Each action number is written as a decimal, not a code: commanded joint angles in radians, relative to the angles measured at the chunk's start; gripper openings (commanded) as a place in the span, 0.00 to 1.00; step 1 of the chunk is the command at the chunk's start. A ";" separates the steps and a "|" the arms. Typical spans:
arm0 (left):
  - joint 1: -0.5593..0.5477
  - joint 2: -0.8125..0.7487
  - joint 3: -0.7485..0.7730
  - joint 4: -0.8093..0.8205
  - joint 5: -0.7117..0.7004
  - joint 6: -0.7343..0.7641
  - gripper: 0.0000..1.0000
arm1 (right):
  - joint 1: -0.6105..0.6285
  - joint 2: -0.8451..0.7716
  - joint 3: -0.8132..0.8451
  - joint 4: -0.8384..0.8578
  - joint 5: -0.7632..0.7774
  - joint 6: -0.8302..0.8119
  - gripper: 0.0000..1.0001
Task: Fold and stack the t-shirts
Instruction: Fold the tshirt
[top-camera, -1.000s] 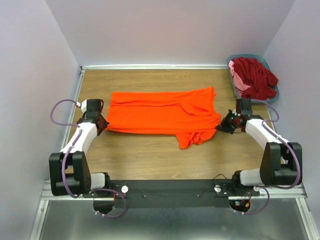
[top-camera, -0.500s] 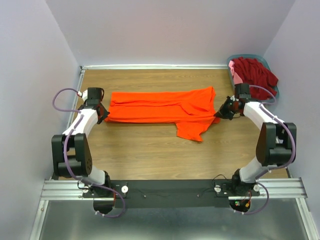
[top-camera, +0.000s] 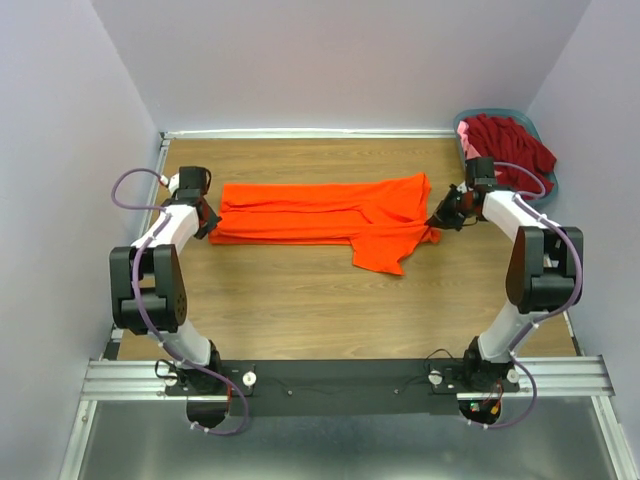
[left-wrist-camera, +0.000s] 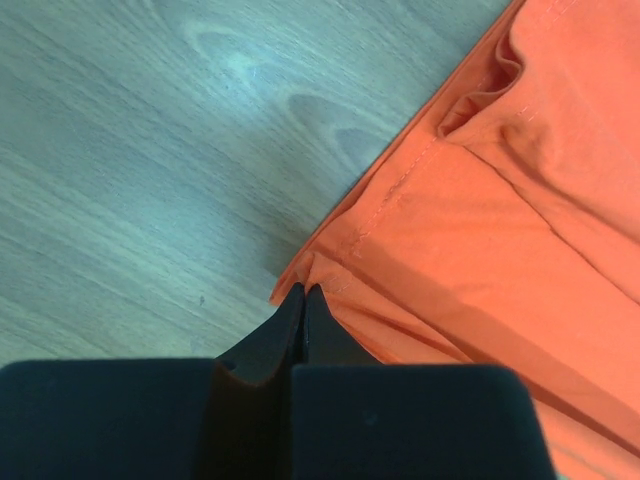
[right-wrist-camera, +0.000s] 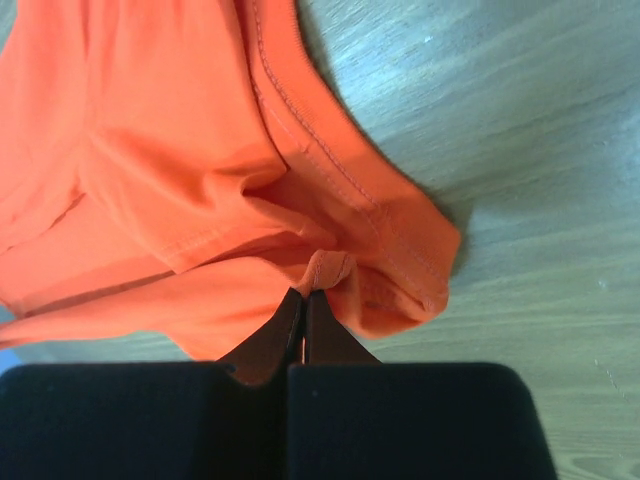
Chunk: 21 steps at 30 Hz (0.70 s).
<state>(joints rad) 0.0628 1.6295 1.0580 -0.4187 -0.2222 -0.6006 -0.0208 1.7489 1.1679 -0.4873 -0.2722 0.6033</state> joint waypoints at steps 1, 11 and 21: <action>0.009 0.046 0.019 0.009 -0.014 0.019 0.00 | -0.002 0.052 0.035 -0.022 0.004 -0.019 0.01; 0.009 0.104 0.031 0.031 -0.014 0.016 0.00 | -0.002 0.103 0.042 -0.020 0.050 -0.033 0.01; 0.005 0.018 0.020 0.034 -0.009 0.018 0.57 | 0.019 0.008 0.053 -0.023 0.091 -0.083 0.41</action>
<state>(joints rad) 0.0635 1.7218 1.0653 -0.3988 -0.2226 -0.5869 -0.0196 1.8297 1.1908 -0.4934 -0.2451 0.5556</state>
